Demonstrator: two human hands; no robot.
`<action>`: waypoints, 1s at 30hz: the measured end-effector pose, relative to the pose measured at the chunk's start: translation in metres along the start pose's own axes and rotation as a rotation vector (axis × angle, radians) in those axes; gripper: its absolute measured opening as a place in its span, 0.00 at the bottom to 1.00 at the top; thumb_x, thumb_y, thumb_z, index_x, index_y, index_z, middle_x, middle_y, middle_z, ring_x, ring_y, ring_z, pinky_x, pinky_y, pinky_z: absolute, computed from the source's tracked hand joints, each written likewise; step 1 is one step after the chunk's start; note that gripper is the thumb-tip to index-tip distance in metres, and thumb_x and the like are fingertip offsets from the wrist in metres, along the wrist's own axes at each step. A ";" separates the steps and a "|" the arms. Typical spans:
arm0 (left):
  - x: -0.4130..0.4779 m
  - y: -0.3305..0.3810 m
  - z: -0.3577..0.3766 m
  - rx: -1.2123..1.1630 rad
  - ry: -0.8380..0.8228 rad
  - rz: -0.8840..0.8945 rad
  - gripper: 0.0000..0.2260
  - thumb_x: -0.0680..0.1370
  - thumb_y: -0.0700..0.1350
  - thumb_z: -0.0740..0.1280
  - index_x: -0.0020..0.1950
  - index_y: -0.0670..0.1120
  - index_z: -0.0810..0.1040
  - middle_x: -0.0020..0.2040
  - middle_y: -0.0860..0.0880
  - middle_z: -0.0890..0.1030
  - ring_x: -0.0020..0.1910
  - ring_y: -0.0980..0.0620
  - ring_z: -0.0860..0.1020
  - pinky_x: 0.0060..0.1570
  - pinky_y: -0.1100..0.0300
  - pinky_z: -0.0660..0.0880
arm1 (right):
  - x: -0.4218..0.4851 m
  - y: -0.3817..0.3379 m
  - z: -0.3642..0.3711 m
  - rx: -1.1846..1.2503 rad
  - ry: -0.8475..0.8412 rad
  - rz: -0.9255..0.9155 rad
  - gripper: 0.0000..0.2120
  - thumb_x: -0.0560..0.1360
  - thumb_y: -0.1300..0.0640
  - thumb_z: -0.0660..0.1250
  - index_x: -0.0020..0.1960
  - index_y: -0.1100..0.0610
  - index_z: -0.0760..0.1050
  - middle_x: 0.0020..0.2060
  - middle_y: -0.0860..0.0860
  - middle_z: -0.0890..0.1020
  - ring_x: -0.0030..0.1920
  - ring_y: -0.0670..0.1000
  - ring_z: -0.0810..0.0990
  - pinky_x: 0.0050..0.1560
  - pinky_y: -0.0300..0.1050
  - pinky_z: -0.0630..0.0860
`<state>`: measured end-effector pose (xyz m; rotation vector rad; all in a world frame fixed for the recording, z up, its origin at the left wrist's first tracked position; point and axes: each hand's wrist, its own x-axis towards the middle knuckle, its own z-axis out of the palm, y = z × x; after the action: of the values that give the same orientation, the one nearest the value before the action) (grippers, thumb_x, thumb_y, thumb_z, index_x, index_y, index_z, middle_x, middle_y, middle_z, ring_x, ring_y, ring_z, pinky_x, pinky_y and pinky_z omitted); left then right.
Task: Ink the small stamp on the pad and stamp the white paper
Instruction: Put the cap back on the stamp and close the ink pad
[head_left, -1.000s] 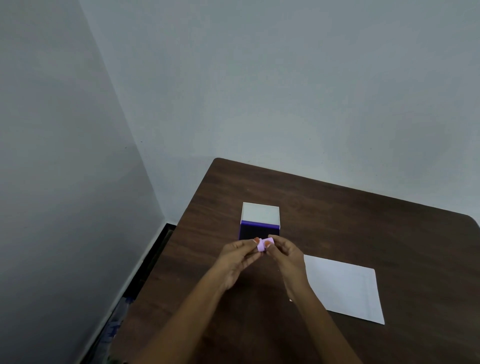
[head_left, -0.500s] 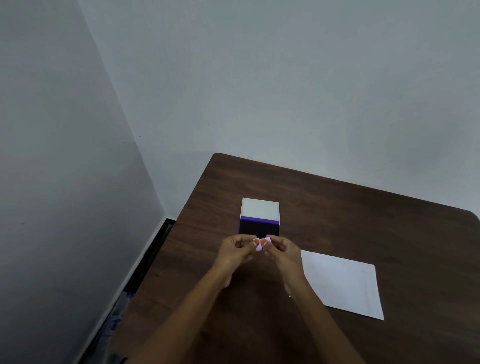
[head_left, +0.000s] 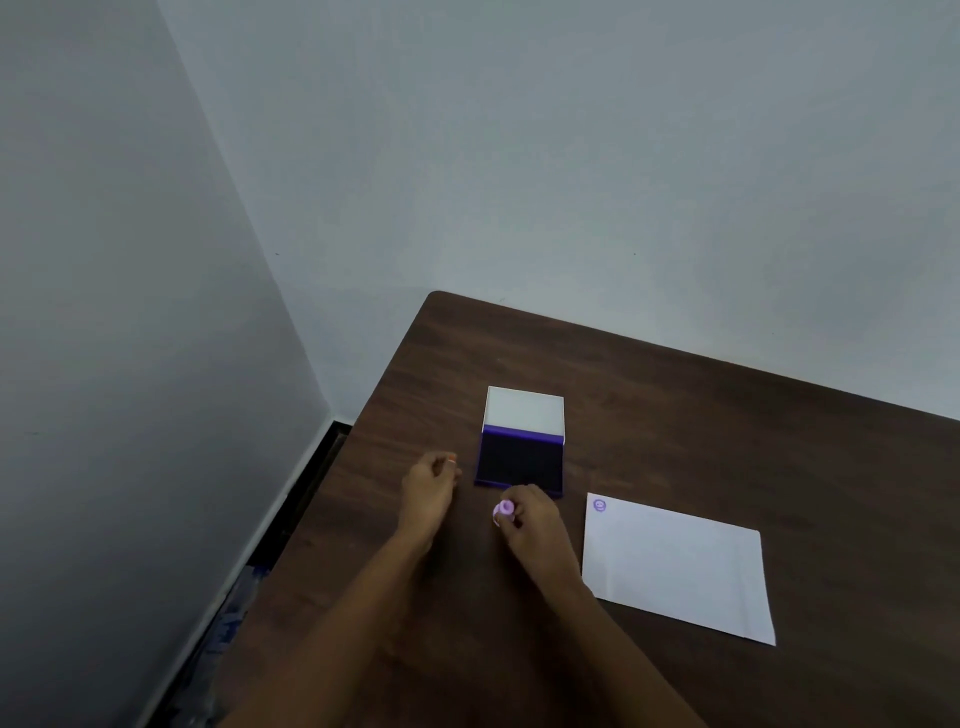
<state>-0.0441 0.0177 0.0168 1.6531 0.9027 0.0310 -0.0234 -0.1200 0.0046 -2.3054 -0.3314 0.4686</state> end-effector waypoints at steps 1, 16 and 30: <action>0.001 0.000 0.001 0.022 -0.002 0.010 0.11 0.80 0.41 0.59 0.60 0.44 0.74 0.55 0.44 0.78 0.52 0.50 0.77 0.55 0.54 0.75 | 0.001 0.001 0.001 -0.016 -0.009 -0.006 0.08 0.75 0.57 0.62 0.52 0.59 0.74 0.53 0.55 0.79 0.52 0.50 0.76 0.51 0.36 0.68; 0.052 0.038 0.033 0.161 -0.035 0.140 0.14 0.80 0.39 0.60 0.65 0.41 0.70 0.63 0.42 0.75 0.61 0.47 0.73 0.56 0.59 0.71 | 0.071 0.007 -0.054 0.361 0.336 0.189 0.15 0.77 0.53 0.59 0.61 0.60 0.70 0.59 0.58 0.76 0.58 0.54 0.74 0.58 0.46 0.71; 0.077 0.064 0.068 0.094 -0.110 0.072 0.21 0.80 0.45 0.59 0.72 0.44 0.61 0.68 0.42 0.70 0.64 0.45 0.71 0.62 0.50 0.72 | 0.119 -0.001 -0.043 0.152 0.178 0.217 0.21 0.78 0.57 0.56 0.70 0.56 0.58 0.67 0.59 0.67 0.67 0.56 0.64 0.64 0.53 0.69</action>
<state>0.0762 0.0048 0.0168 1.7566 0.7716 -0.0530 0.1019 -0.1022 0.0057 -2.2239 0.0412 0.3771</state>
